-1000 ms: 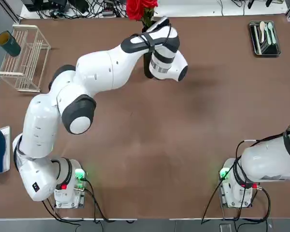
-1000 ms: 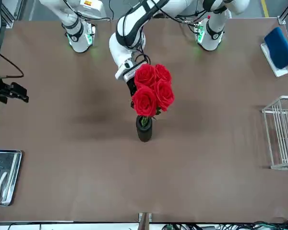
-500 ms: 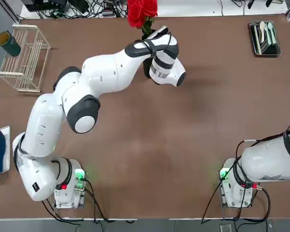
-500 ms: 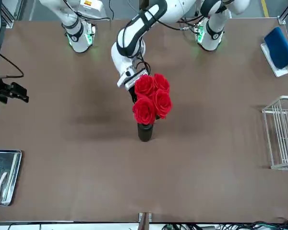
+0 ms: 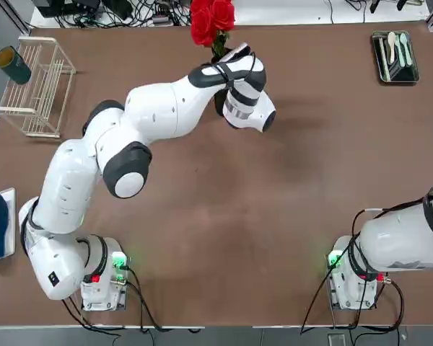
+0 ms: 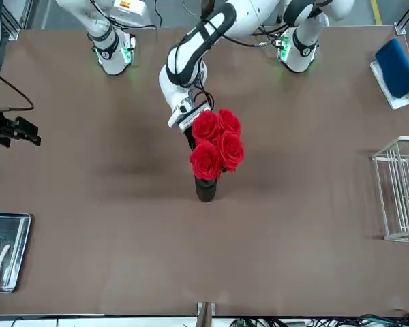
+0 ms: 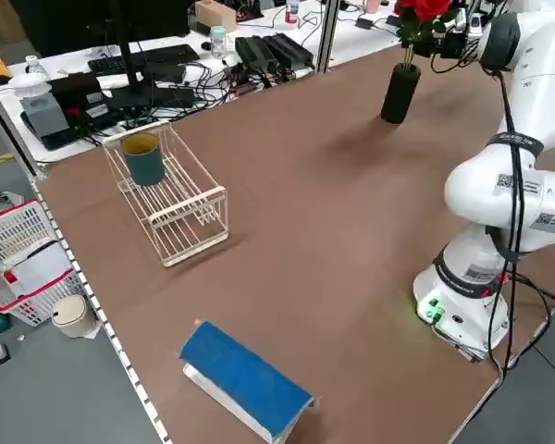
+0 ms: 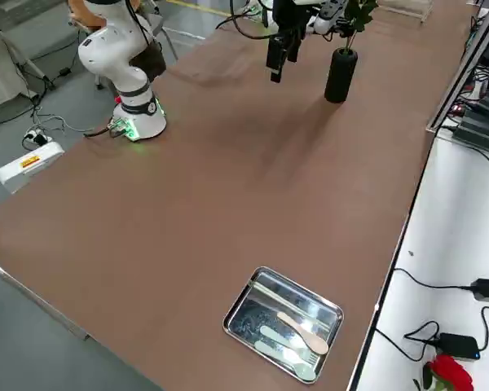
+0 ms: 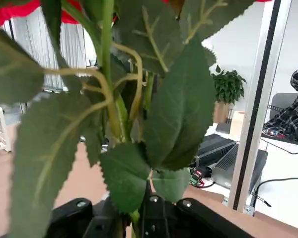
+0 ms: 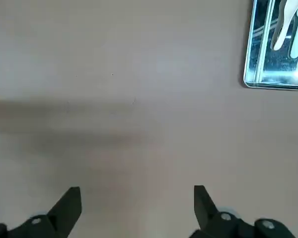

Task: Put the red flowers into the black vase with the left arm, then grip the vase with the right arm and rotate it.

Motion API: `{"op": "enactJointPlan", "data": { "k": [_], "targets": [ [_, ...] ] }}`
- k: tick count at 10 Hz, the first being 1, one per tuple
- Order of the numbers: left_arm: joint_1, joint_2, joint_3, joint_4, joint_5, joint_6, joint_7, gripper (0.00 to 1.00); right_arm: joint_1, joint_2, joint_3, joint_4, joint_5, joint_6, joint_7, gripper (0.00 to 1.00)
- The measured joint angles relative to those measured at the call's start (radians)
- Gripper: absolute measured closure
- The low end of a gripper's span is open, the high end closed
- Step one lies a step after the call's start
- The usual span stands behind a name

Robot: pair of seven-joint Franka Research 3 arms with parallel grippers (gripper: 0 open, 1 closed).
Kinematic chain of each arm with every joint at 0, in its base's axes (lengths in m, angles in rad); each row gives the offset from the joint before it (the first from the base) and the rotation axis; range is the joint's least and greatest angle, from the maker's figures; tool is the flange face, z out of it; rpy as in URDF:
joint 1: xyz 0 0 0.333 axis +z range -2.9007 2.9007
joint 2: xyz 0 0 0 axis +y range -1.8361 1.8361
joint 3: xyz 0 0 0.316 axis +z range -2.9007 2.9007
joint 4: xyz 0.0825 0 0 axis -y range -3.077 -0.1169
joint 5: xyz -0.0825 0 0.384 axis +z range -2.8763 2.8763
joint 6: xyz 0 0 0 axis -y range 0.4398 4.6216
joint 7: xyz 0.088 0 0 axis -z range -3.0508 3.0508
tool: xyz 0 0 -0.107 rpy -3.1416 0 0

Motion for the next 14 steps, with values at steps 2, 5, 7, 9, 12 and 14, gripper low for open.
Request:
{"op": "enactJointPlan", "data": {
  "k": [2,5,7,9,12,14],
  "targets": [
    [-0.001,0.015,0.000,0.000,0.000,0.000,0.000,0.93,0.000,0.000,0.000,0.000,0.000,0.000,0.000,0.00],
    [-0.002,0.028,0.000,0.000,0.000,0.000,-0.001,0.86,0.000,0.000,0.000,0.000,0.000,0.000,0.000,0.00],
    [-0.003,0.035,-0.001,0.000,0.000,0.001,-0.009,0.84,0.000,0.000,0.000,0.000,0.000,0.000,0.000,0.00],
    [-0.005,0.038,-0.003,0.000,0.000,0.001,-0.025,0.77,0.000,0.000,0.000,0.000,0.000,0.000,0.000,0.00],
    [-0.012,0.038,-0.004,0.001,0.000,0.001,-0.026,0.50,0.000,0.000,0.000,0.000,0.000,0.000,0.000,0.00],
    [-0.018,0.039,-0.004,0.001,0.000,0.001,-0.026,0.43,0.000,0.000,-0.001,0.000,0.000,-0.001,0.000,0.00]
  ]
}}
